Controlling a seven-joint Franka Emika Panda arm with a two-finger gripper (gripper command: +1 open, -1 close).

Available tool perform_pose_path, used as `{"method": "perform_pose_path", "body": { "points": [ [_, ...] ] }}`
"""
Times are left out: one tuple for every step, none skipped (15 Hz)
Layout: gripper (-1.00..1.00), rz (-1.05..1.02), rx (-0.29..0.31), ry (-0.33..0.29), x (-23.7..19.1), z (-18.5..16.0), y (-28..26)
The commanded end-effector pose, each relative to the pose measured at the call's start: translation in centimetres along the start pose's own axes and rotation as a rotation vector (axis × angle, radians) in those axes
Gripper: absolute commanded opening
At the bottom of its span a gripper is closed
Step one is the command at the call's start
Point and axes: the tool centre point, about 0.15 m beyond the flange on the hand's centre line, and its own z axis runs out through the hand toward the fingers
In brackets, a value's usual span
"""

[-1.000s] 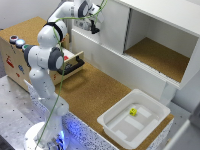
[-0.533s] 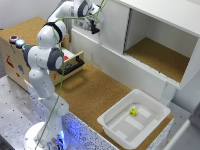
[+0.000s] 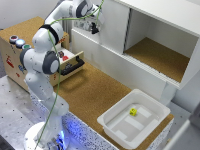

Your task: Move the door all the way to the left

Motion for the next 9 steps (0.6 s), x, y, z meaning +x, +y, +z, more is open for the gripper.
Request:
{"method": "perform_pose_path", "body": {
  "points": [
    [1.0, 0.013, 0.033, 0.032, -3.5, 3.7, 8.5],
    [1.0, 0.033, 0.02, 0.015, -4.0, 4.7, 10.4],
    [1.0, 0.035, 0.008, 0.001, -4.5, 5.3, 12.1],
    [1.0, 0.031, -0.005, -0.011, -5.1, 5.9, 13.8],
    [1.0, 0.03, -0.022, -0.015, -5.8, 6.5, 15.6],
    [1.0, 0.02, -0.034, -0.019, -6.4, 7.1, 17.0],
    [1.0, 0.012, -0.055, -0.028, -7.5, 8.0, 19.2],
    [1.0, 0.015, -0.066, -0.045, -8.6, 8.9, 21.3],
    [1.0, 0.004, -0.079, -0.056, -9.9, 9.7, 23.1]
  ]
}}
